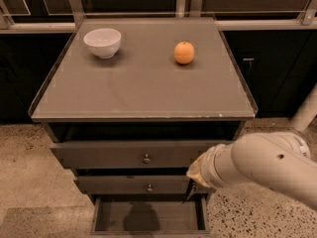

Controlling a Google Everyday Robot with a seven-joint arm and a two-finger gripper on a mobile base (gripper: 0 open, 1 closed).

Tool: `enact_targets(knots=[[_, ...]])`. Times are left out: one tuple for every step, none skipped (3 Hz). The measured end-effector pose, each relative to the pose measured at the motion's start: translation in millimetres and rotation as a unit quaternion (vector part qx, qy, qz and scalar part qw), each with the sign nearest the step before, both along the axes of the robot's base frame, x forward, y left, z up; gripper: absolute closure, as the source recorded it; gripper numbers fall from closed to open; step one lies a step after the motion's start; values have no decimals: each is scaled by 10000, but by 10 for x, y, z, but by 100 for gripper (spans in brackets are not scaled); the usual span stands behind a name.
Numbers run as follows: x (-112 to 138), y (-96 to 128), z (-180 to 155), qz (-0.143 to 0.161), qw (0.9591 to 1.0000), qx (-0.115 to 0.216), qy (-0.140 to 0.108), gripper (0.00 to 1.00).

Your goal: Place rxbar chocolate into bottom drawer

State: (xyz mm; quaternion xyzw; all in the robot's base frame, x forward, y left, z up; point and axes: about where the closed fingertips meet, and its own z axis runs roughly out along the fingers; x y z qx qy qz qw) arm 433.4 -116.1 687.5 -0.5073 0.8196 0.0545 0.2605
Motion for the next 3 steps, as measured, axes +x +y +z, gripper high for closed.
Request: enact_targets(knots=[[-151,-85,-790,-314,9979,157,537,100],[-218,-75,-1428,-473,9936,246,999,100],[-230,-57,-1481,-477,9929,272,1058,100]])
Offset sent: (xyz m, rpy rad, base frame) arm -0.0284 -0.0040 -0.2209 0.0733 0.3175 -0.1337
